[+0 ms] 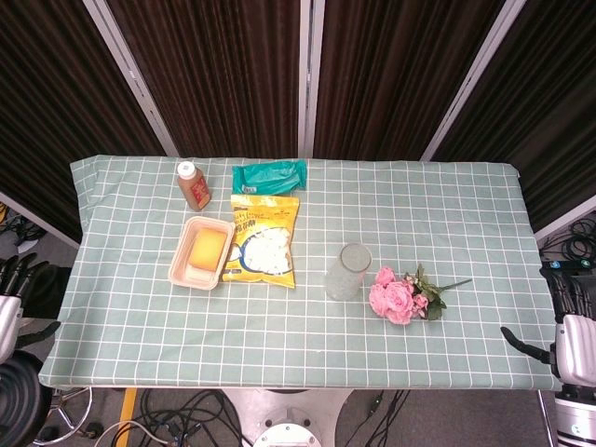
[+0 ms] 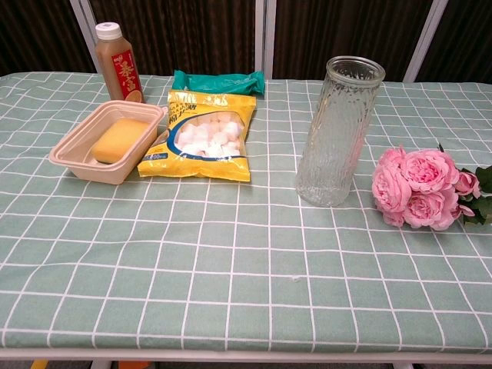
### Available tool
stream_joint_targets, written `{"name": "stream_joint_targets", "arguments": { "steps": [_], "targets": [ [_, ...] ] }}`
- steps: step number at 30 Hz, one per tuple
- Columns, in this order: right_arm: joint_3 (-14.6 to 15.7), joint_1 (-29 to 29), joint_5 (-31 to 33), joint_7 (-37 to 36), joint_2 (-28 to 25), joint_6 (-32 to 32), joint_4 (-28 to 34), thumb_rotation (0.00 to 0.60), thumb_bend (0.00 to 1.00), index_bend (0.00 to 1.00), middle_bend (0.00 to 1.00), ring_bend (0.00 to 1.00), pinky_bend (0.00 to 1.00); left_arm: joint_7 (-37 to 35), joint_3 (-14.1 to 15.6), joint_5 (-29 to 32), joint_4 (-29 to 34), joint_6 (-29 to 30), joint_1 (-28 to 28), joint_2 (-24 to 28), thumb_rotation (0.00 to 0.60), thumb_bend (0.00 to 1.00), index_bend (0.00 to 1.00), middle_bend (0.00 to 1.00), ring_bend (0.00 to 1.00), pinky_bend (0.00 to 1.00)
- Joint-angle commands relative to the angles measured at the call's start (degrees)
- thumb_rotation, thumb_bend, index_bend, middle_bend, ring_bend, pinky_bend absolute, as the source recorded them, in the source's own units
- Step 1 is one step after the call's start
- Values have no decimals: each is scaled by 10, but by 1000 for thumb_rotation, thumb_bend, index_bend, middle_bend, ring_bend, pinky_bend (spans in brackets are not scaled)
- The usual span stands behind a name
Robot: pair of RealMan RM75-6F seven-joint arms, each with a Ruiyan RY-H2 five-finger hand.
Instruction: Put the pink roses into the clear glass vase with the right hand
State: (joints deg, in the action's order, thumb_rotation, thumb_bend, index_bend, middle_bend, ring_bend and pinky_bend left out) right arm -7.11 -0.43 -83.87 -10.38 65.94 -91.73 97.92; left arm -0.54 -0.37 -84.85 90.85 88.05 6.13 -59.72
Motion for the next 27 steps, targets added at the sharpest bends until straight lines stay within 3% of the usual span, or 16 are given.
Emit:
{"name": "stream_joint_targets", "arguments": {
  "steps": [1, 13, 21, 27],
  "targets": [
    [-1, 0, 3, -2, -1, 2, -1, 600, 20, 71, 122, 0, 0, 1, -1, 0, 0, -3, 0, 1, 600, 79, 133, 54, 0, 106],
    [0, 19, 28, 31, -3, 55, -28, 600, 22, 56, 118, 0, 0, -5, 1, -17, 0, -13, -1, -5, 600, 81, 133, 54, 0, 106],
    [16, 103, 51, 97, -5, 223, -48, 600, 0, 0, 32, 0, 0, -1, -2, -20, 5, -14, -3, -3, 600, 80, 133, 54, 0, 106],
    [10, 155, 78, 194, 37, 283, -45, 600, 0, 0, 0, 0, 0, -5, -2, -19, 5, -20, -3, -2, 600, 80, 133, 54, 0, 106]
  ]
}}
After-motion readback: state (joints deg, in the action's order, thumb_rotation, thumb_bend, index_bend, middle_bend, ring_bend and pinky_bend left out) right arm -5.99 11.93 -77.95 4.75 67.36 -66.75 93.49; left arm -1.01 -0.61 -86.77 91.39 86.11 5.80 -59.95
